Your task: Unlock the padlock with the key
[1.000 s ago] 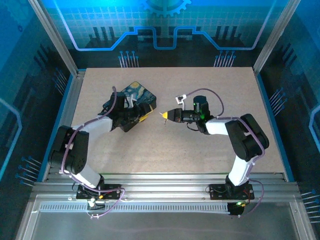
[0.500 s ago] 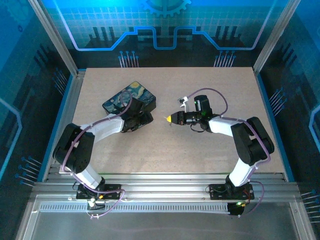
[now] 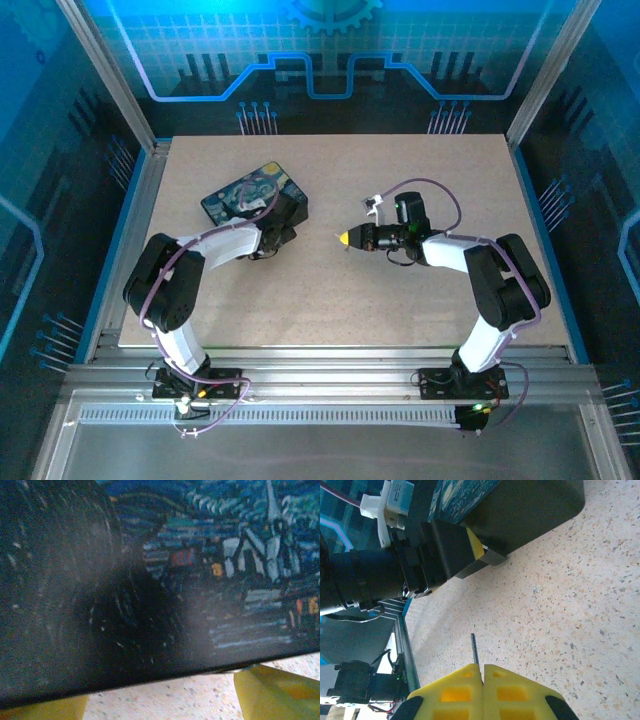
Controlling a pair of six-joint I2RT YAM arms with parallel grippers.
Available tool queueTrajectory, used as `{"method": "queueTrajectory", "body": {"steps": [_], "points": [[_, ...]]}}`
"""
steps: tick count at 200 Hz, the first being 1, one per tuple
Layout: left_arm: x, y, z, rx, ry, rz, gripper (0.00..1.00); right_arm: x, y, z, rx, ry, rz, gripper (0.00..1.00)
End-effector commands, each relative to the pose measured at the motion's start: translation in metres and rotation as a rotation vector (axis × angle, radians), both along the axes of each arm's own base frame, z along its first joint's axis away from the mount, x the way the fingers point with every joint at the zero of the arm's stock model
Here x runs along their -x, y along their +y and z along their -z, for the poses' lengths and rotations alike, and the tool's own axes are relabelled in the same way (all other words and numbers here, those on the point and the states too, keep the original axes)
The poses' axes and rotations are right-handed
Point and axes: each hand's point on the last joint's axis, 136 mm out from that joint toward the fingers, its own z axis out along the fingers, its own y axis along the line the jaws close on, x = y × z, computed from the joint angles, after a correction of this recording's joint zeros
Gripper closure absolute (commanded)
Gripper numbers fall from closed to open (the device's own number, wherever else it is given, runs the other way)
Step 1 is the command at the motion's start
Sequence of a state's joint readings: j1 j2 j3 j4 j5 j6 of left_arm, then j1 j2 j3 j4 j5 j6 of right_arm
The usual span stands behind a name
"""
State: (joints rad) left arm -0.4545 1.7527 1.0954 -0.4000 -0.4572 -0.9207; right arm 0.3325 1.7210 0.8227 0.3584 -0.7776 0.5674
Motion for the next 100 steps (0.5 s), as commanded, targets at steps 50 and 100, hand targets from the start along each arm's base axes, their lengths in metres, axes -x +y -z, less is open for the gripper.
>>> {"method": "queueTrajectory", "body": {"steps": [50,100], "points": [[-0.015,0.002,0.004,-0.099,0.017,0.002,0.26,-0.001,-0.008,0.006,-0.031,0.003,-0.009,1.00],[-0.019,0.001,0.021,-0.125,0.048,0.000,0.34,0.000,-0.015,0.007,-0.034,0.013,-0.001,1.00]]}}
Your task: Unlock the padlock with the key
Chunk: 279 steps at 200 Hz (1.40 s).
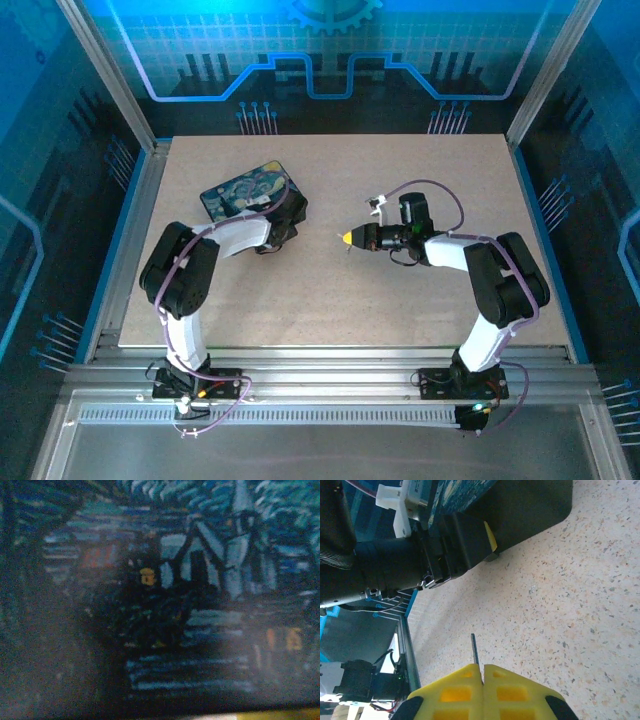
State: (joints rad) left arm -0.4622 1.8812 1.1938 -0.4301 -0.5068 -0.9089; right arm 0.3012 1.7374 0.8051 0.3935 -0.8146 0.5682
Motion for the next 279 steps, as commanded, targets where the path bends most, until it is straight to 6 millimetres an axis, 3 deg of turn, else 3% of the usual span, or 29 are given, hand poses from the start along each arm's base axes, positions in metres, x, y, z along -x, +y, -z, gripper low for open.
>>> {"method": "queueTrajectory", "body": {"steps": [1,93,186,246,279], "points": [[-0.003,0.004,0.004,-0.051,0.011,0.002,0.34,0.002,-0.007,0.003,-0.013,0.007,-0.003,1.00],[-0.015,0.006,0.011,-0.102,0.006,0.028,0.55,0.001,-0.013,0.010,-0.011,0.027,0.005,1.00],[-0.004,0.010,0.005,-0.095,0.031,0.048,0.81,0.005,-0.012,0.010,-0.018,0.038,-0.004,1.00],[0.029,-0.018,-0.018,0.181,0.165,0.105,0.85,0.018,-0.008,0.010,0.010,0.028,-0.029,1.00],[0.042,-0.043,-0.050,0.479,0.188,0.118,0.88,0.031,0.006,0.005,0.011,0.007,-0.077,1.00]]}}
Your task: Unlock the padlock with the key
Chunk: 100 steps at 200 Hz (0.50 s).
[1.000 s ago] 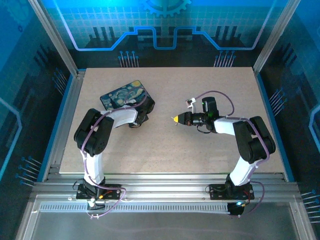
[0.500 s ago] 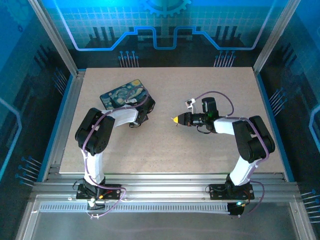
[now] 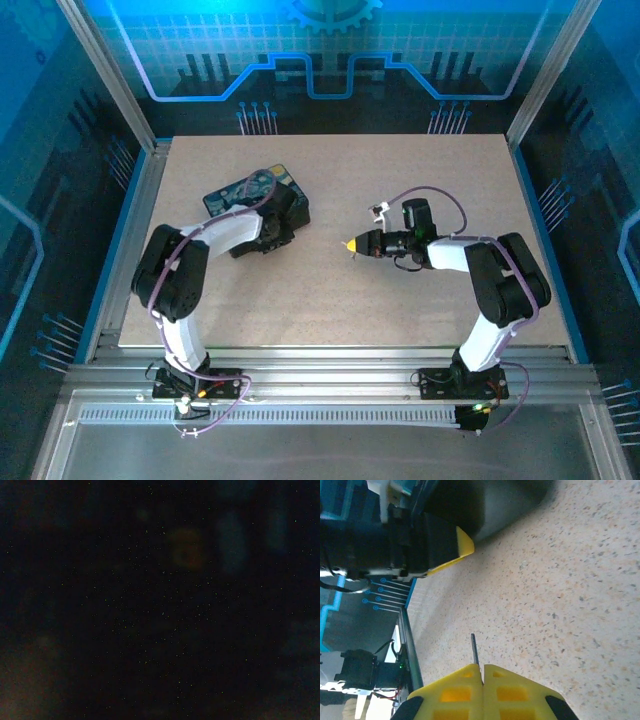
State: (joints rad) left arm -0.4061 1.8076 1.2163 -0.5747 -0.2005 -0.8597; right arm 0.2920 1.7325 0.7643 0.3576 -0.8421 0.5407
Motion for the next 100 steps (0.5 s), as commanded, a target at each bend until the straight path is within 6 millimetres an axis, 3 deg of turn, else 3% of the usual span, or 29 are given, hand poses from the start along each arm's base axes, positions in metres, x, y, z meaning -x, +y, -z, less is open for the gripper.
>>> {"method": "queueTrajectory", "body": {"steps": [1,33,75,100], "points": [[0.014,-0.026,-0.040,0.264,0.031,0.007,0.88,0.015,0.012,-0.009,-0.002,-0.042,-0.056,1.00],[0.026,-0.050,-0.071,0.467,0.069,0.022,0.90,0.025,0.030,-0.026,-0.031,-0.076,-0.099,1.00],[0.039,-0.083,-0.093,0.743,0.134,-0.018,0.92,0.044,0.055,-0.054,-0.038,-0.168,-0.175,1.00],[0.041,-0.089,-0.107,0.799,0.127,-0.011,0.93,0.052,0.064,-0.060,-0.023,-0.231,-0.218,1.00]]}}
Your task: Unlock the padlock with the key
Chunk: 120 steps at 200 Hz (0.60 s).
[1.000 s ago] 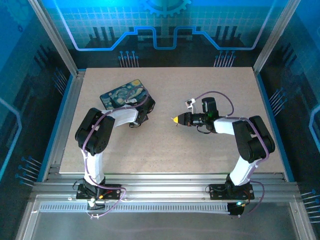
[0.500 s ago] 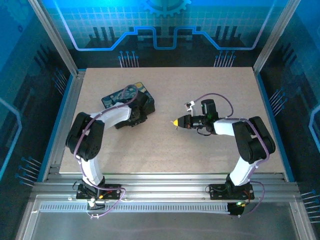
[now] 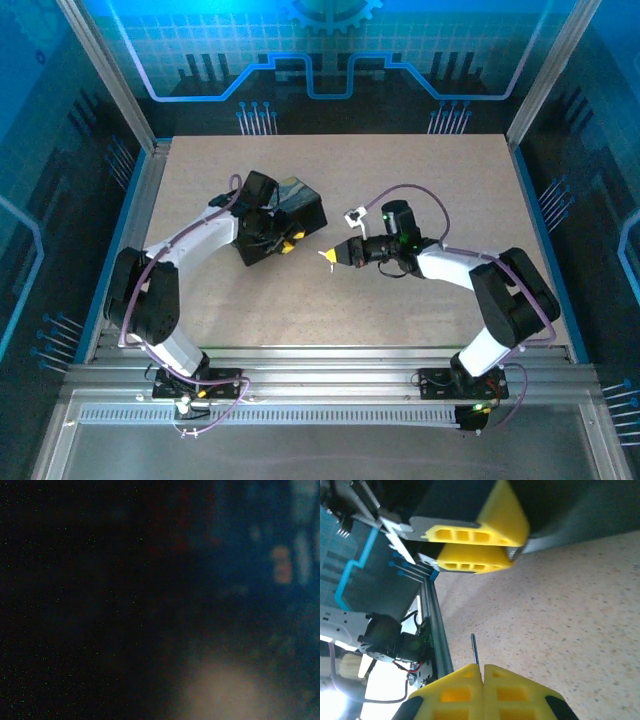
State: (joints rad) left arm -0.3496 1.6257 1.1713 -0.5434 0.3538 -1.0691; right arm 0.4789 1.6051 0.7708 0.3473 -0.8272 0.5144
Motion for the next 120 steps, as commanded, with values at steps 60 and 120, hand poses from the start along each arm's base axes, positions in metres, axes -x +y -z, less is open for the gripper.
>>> {"method": "queueTrajectory", "body": {"steps": [60,120], "points": [[0.021,-0.032,-0.056,0.273,0.038,0.050,0.95,-0.019,0.015,-0.014,-0.017,-0.153,-0.035,1.00],[0.023,-0.035,-0.062,0.304,0.041,0.065,0.96,-0.045,0.022,-0.016,-0.039,-0.169,0.001,1.00]]}}
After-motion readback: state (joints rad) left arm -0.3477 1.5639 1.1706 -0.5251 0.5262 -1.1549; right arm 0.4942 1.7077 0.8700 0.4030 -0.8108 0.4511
